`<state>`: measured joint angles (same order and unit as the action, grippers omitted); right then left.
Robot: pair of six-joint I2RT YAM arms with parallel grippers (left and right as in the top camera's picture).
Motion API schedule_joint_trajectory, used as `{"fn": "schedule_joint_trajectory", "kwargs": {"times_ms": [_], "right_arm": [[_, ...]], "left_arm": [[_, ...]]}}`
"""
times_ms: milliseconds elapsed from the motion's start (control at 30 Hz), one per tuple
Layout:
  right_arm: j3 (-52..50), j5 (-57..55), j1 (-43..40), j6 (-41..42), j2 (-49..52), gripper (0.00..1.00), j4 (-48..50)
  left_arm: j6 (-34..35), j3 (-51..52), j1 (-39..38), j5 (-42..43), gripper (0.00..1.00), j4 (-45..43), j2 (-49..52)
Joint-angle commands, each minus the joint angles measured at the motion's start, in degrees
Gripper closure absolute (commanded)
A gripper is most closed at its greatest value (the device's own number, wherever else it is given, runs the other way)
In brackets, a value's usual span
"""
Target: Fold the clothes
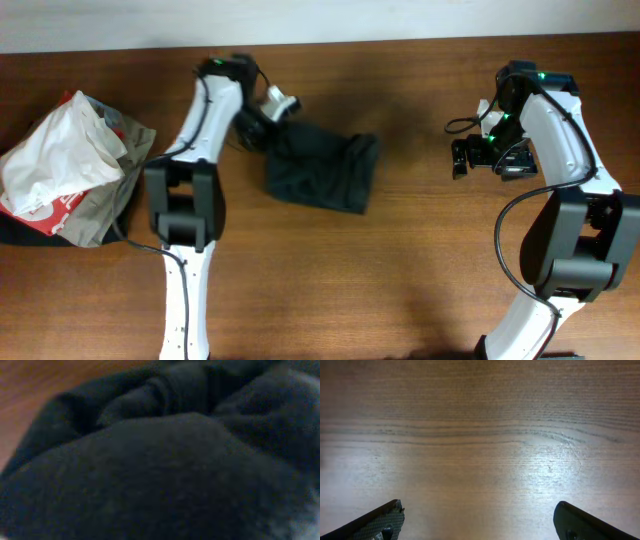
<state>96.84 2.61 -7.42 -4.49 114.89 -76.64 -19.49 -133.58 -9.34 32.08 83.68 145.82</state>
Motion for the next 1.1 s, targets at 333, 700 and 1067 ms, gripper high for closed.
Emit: {"fn": "schedule_joint_trajectory", "kwargs": {"times_ms": [333, 700, 1067], "right_arm": [[-0.2, -0.1, 0.3, 0.3, -1.2, 0.01, -0.9], [-0.2, -0.1, 0.3, 0.3, -1.2, 0.01, -3.0], [15.9, 10.3, 0.3, -1.0, -3.8, 0.01, -10.5]], "left_arm": [[8.6, -16.0, 34.4, -36.9, 1.0, 5.5, -19.2], [13.5, 5.4, 50.4, -26.2, 0.01, -8.9, -21.2], [8.3, 3.4, 16.2, -23.1, 0.01, 13.0, -32.9]]}}
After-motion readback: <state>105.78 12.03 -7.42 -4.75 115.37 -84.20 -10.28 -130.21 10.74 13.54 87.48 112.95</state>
